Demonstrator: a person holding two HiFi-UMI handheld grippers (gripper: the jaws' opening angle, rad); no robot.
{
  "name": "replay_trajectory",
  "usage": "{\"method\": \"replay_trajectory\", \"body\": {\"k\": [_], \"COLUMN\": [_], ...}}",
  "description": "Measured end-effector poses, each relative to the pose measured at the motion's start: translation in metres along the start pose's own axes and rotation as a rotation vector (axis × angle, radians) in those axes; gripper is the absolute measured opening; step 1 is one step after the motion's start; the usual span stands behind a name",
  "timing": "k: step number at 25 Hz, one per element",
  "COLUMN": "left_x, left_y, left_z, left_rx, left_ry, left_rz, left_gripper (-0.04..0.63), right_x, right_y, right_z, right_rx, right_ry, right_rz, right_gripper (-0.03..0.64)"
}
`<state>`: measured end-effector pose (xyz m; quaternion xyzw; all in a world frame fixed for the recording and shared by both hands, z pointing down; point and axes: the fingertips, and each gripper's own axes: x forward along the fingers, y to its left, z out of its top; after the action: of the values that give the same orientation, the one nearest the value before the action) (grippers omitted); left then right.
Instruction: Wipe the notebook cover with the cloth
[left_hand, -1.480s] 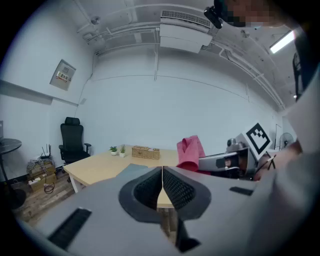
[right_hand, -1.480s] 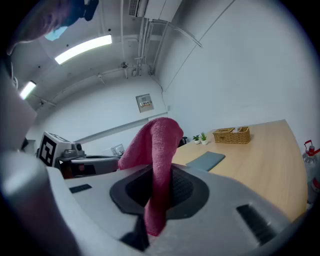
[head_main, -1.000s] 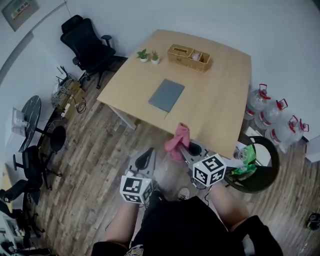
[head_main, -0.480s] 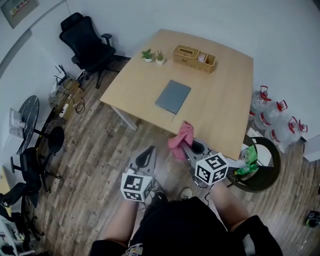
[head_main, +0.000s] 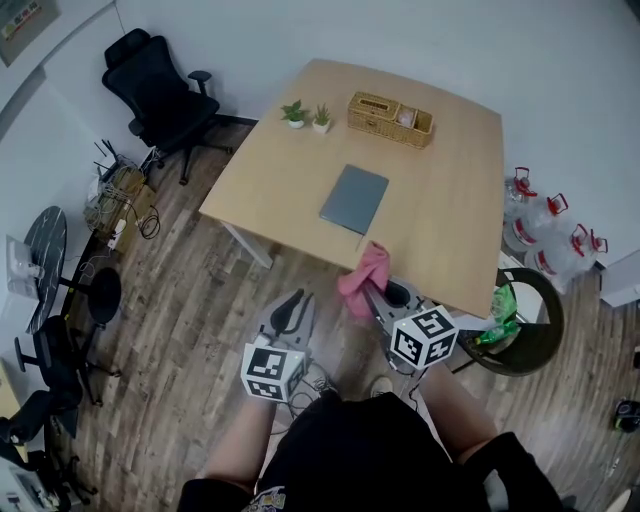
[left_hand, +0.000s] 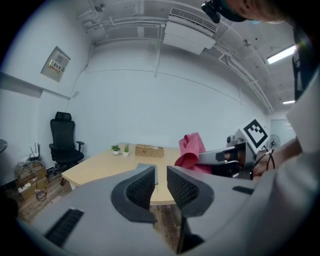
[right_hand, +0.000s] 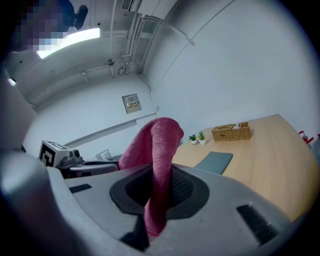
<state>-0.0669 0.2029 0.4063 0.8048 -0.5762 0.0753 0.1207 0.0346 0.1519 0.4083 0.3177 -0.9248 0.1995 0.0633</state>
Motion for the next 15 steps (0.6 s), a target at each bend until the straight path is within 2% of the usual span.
{"method": "replay_trajectory", "body": {"k": [3,6,11,15], "left_x": [0.002,0.002,0.002,0.006], "left_y": [0.015,0.022,0.034,0.037], "left_z": [-0.001,-0.003,-0.004,-0.007], "left_rx": [0.012,0.009,0.016,0.015], "left_ry": [-0.013,0.020,0.030,0.045], "left_rz": [-0.031,-0.072,-0.099,-0.110], "left_gripper": [0.099,0.132,0.190,0.207], "right_x": [0.013,0.021,0.029,0.031], "right_y": [0.006,0.011,0.015,0.013], "right_z": [0.001,0.003,0.007,0.011], "right_rx": [-0.002,0.001,0.001,-0.001], "right_ry": [-0.003,-0.012,-0.022,-0.025], "right_rz": [-0.025,-0.051,-0.089,-0.104], "right_gripper": [0.058,0.058,0.058,0.058]}}
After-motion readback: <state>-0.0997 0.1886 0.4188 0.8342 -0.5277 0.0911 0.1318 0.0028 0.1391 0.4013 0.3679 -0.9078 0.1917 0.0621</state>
